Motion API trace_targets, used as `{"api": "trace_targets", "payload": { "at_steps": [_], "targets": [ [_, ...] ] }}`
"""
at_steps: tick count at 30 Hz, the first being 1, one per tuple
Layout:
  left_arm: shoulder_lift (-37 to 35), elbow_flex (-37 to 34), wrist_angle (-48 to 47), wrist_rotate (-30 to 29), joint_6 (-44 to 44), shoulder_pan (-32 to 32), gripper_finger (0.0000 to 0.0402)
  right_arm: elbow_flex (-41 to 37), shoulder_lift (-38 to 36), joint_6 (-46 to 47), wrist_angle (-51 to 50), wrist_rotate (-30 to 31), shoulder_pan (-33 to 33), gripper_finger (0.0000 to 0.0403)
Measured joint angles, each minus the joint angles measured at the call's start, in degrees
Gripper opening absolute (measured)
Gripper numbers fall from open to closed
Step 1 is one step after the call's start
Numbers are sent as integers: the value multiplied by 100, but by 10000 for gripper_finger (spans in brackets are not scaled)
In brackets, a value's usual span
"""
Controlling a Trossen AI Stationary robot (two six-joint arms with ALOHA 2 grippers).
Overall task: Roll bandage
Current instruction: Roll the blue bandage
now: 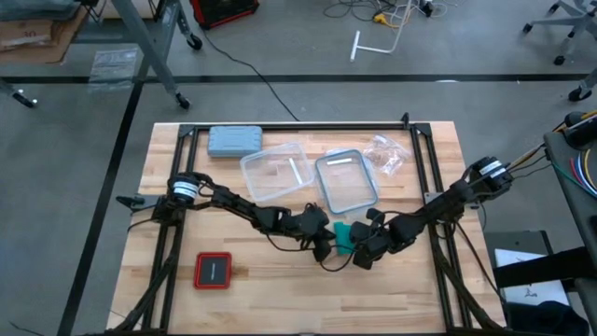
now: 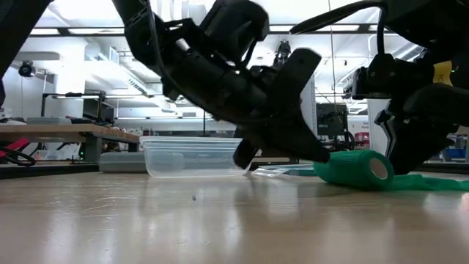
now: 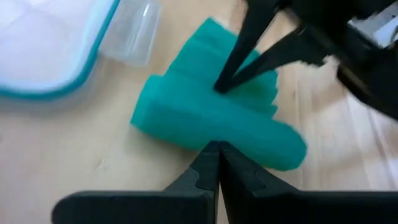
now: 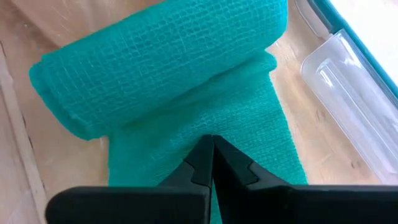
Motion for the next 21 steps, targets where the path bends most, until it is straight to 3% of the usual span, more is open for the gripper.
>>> {"api": "trace_targets", "payload": {
  "at_steps": [21],
  "targets": [
    [76, 196, -96, -50, 166, 168, 3, 0, -1373, 143, -661, -22, 13, 2]
  ]
}}
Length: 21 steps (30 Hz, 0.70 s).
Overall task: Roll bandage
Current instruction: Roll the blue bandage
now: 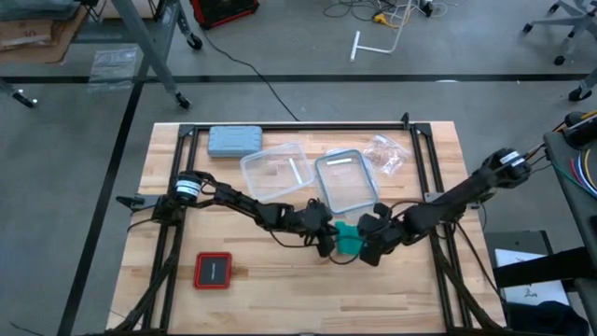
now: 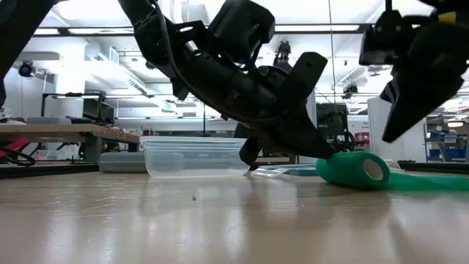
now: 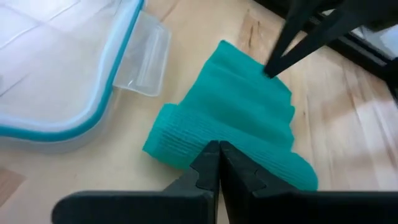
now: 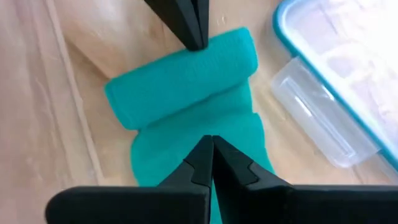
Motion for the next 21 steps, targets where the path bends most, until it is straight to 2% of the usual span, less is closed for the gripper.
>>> {"api": "trace_targets", "payload": {
  "at_steps": [6, 14, 21],
  "targets": [
    [132, 143, 48, 28, 16, 11, 2, 0, -300, -31, -6, 63, 0, 2],
    [855, 1186, 88, 475, 112, 22, 2, 0, -340, -6, -37, 66, 0, 2],
    [1156, 2101, -1039, 612, 275, 4, 1, 0, -338, 66, -122, 66, 2, 2]
  ]
}}
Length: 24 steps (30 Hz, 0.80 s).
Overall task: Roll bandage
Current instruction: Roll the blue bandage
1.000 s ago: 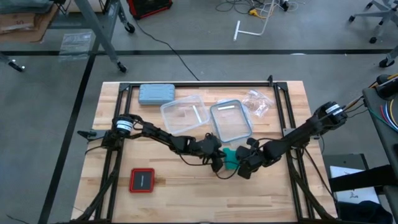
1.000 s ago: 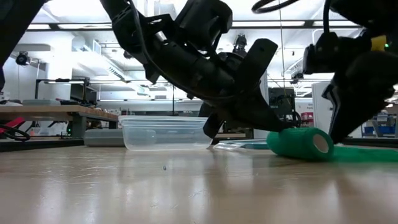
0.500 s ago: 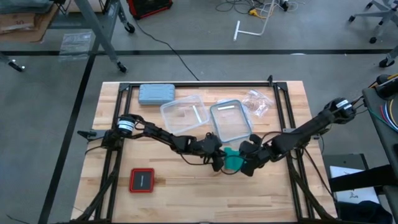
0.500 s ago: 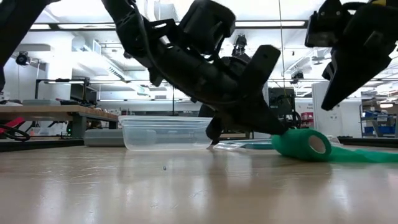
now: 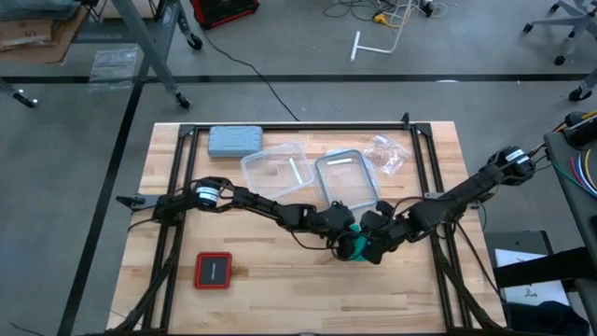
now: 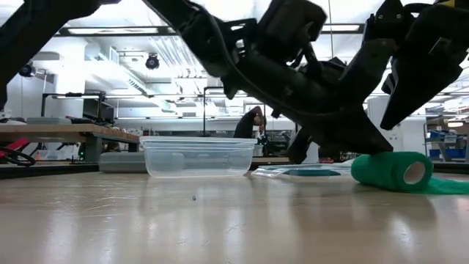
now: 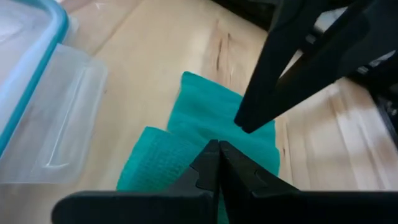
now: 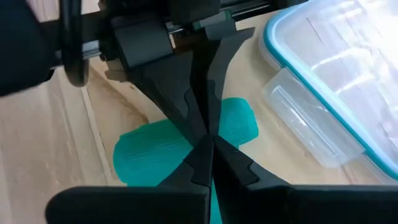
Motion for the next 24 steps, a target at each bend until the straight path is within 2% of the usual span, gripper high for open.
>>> {"api": "trace_targets", "payload": {
  "at_steps": [6, 15, 24],
  "targets": [
    [-22, 111, -240, 27, 114, -20, 3, -3, 0, -5, 4, 0, 2, 2],
    [-22, 128, -264, 455, 124, -99, 3, -125, 0, 205, 50, -146, 26, 2],
    [-39, 141, -450, 475, 93, -153, 2, -585, 0, 941, 475, -414, 552, 2]
  ]
}}
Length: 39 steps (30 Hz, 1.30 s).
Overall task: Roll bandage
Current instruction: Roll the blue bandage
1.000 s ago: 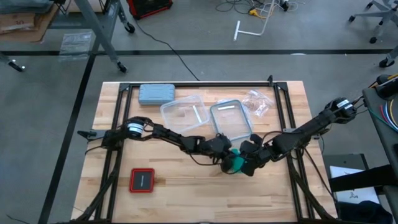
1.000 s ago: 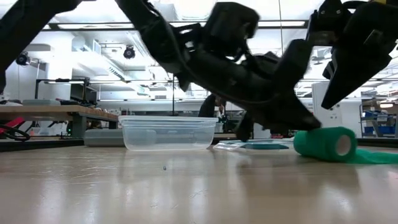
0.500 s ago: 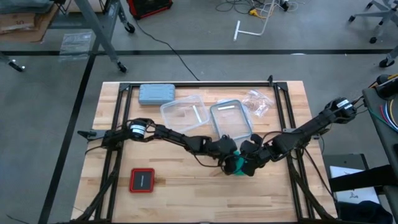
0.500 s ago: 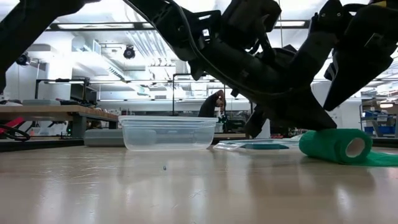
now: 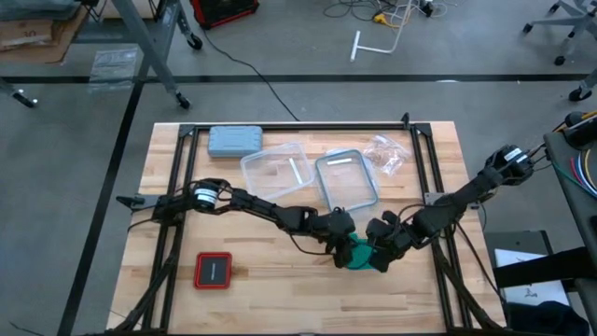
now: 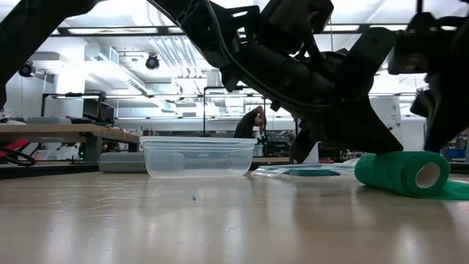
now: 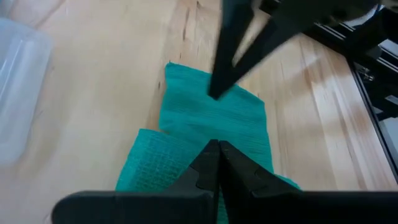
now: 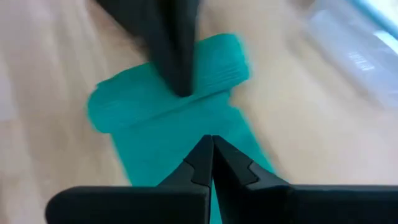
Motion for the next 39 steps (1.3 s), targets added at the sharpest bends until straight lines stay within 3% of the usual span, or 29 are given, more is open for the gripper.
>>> {"api": "trace_targets", "payload": {
  "at_steps": [6, 10, 25, 39],
  "targets": [
    [0, 0, -9, 3, 0, -2, 3, -574, 0, 356, 959, 1, 205, 2],
    [0, -2, -13, 3, 0, -4, 1, -830, 4, 603, 1095, 8, 210, 2],
    [1, -9, -65, 113, 0, -11, 4, -788, -2, 657, 1097, 10, 208, 2],
    [-146, 0, -997, 210, 210, 2, 3, -741, -1, 400, 1747, 159, 0, 2]
  ]
}}
